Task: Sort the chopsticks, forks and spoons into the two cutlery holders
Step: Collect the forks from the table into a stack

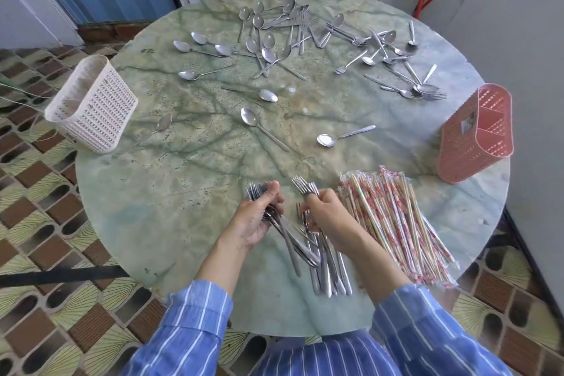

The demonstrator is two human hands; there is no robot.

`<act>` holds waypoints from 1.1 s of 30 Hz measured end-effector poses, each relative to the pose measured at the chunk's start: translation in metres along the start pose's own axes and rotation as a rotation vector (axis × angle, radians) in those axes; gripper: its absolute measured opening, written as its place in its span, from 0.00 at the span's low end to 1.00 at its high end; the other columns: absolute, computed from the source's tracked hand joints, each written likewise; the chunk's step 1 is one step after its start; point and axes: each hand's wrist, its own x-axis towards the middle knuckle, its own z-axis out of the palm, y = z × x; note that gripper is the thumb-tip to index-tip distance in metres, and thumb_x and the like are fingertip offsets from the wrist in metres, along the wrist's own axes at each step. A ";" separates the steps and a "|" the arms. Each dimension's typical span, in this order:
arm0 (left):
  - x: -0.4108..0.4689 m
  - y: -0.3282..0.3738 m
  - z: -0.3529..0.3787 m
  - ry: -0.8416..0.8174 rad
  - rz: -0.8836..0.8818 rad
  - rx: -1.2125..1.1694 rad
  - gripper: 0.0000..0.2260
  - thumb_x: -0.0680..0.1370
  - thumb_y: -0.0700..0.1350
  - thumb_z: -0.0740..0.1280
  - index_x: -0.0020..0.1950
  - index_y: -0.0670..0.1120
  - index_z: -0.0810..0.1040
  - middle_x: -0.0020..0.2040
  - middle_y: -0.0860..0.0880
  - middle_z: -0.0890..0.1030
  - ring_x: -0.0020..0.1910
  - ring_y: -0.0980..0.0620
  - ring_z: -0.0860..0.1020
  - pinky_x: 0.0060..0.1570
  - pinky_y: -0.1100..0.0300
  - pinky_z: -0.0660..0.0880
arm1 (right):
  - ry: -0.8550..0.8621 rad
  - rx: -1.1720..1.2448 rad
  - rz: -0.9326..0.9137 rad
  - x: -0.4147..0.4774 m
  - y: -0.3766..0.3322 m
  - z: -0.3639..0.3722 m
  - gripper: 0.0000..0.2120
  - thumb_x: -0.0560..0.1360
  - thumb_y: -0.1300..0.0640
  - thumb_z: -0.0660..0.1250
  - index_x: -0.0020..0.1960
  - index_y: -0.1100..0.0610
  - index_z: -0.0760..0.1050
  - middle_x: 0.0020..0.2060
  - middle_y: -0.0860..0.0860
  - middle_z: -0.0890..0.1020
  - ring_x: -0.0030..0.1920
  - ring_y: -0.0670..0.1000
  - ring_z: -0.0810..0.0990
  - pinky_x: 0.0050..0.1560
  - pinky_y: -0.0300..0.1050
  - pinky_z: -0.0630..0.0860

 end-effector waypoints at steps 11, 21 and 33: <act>0.006 -0.008 -0.001 0.088 0.000 0.071 0.10 0.77 0.43 0.67 0.47 0.35 0.79 0.36 0.42 0.84 0.31 0.50 0.83 0.32 0.59 0.81 | -0.278 0.689 0.176 0.008 0.010 -0.009 0.06 0.77 0.69 0.64 0.51 0.72 0.76 0.41 0.61 0.80 0.37 0.51 0.82 0.39 0.39 0.81; 0.006 -0.015 0.000 0.052 -0.042 0.241 0.18 0.72 0.52 0.70 0.52 0.40 0.80 0.44 0.41 0.83 0.34 0.47 0.82 0.32 0.54 0.81 | -0.130 0.452 0.142 0.004 0.012 0.014 0.07 0.76 0.62 0.69 0.42 0.65 0.80 0.35 0.58 0.82 0.33 0.51 0.82 0.42 0.43 0.83; 0.006 -0.008 -0.014 0.046 -0.045 0.211 0.15 0.66 0.56 0.71 0.42 0.47 0.73 0.30 0.52 0.70 0.29 0.57 0.70 0.32 0.62 0.78 | -0.038 -0.049 0.084 -0.006 0.012 -0.007 0.05 0.78 0.59 0.49 0.47 0.57 0.63 0.35 0.53 0.69 0.28 0.46 0.64 0.29 0.40 0.61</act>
